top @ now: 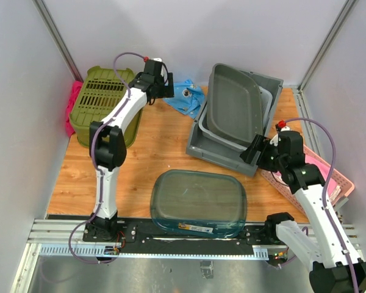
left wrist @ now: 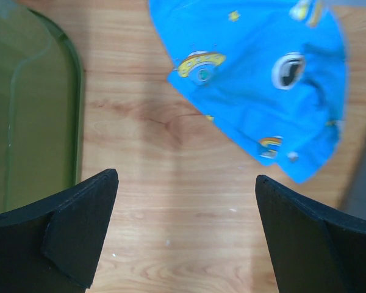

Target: Turn the large container upside down

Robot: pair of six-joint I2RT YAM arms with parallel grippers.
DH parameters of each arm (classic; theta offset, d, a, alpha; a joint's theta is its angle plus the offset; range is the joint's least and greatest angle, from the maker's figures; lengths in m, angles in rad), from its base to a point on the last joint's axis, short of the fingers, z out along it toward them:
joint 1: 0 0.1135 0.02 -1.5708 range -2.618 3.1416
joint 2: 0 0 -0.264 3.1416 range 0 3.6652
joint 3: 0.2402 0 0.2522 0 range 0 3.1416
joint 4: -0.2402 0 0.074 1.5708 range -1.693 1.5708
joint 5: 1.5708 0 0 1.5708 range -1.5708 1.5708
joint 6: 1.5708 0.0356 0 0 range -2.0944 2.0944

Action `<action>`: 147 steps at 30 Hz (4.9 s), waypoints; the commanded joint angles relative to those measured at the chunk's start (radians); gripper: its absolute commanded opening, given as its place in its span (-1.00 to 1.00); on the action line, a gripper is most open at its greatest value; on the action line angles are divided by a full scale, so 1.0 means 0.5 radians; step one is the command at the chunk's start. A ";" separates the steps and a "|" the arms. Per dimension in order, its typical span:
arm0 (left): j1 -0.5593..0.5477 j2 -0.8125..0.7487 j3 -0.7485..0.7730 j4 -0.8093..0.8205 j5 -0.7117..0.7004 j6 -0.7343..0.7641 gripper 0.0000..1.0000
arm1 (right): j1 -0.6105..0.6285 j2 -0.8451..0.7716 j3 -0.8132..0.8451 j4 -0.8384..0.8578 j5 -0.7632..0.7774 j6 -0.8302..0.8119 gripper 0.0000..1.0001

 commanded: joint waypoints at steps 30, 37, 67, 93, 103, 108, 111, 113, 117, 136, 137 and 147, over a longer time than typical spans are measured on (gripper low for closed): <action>-0.272 -0.913 -0.599 -0.093 -0.017 0.034 0.98 | 0.043 -0.179 -0.007 -0.127 0.051 0.045 0.64; -0.293 -1.605 -1.191 -0.225 0.121 -0.153 0.98 | 0.046 -0.275 -0.293 -0.147 -0.300 0.086 0.64; -0.291 -1.814 -0.982 -0.534 -0.005 -0.361 0.98 | 1.080 0.311 -0.782 1.324 -0.414 0.904 0.67; -0.291 -1.852 -0.977 -0.549 -0.013 -0.346 0.98 | 1.530 1.973 0.329 2.121 -0.697 1.098 0.60; -0.291 -1.908 -0.960 -0.558 -0.051 -0.384 0.98 | 1.697 2.476 0.751 2.485 -0.773 1.312 0.54; -0.292 -1.930 -0.906 -0.597 -0.069 -0.381 0.98 | 1.768 2.671 1.045 2.475 -0.844 1.338 0.54; -0.291 -1.936 -0.900 -0.600 -0.064 -0.381 0.98 | 1.776 2.715 1.099 2.484 -0.864 1.358 0.54; -0.291 -1.934 -0.900 -0.598 -0.055 -0.387 0.98 | 1.763 2.675 1.062 2.482 -0.847 1.335 0.54; -0.291 -1.930 -0.881 -0.594 -0.052 -0.383 0.98 | 1.703 2.502 0.920 2.346 -0.771 1.186 0.54; -0.466 -1.220 -0.347 -0.537 -0.076 -0.273 0.98 | 1.088 0.112 0.226 0.051 1.148 -0.156 0.72; -0.518 -1.151 -0.302 -0.532 -0.083 -0.271 0.98 | 1.015 0.020 0.220 -0.005 1.180 -0.168 0.73; -0.874 -0.415 0.417 -0.550 -0.397 -0.201 0.98 | 0.724 -0.415 0.326 -0.236 1.564 -0.179 0.73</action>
